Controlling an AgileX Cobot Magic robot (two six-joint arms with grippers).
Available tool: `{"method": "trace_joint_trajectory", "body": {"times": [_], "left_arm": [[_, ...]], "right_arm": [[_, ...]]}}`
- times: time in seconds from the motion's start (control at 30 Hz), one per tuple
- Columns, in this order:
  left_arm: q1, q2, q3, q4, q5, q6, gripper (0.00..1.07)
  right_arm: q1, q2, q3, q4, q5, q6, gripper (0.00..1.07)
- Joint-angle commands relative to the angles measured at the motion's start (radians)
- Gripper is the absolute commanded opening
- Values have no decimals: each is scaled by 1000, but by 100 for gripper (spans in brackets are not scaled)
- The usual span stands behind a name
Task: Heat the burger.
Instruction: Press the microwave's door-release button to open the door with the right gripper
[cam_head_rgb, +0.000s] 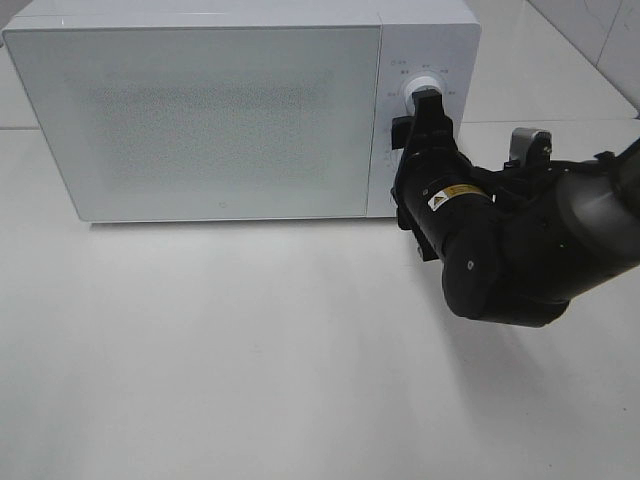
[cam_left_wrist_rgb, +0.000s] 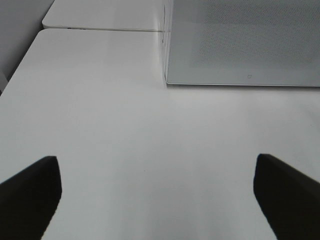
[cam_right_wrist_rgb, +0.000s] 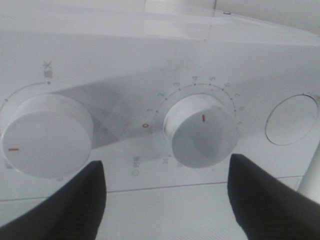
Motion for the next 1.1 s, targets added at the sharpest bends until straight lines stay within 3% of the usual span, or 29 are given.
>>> {"method": "trace_joint_trajectory", "body": {"times": [0.03,0.17,0.4,0.53,0.97,1.1], "left_arm": [[1,-22,4,2,-5,-1,100],[1,-22,4,2,-5,-1,100],[1,-22,4,2,-5,-1,100],[1,-22,4,2,-5,-1,100],[1,-22,4,2,-5,-1,100],[1,-22,4,2,-5,-1,100]], "right_arm": [[-3,-69,42,-14,110,-150,66],[-3,-109,70,-15,192,-262,66],[-6,-209,91,-22,484,-723,66],[-6,-235,91,-68,559,-872,66],[-127,-448,91,-457,954,-971,66],[-135,-579,91,-577,1177,-971,66]]}}
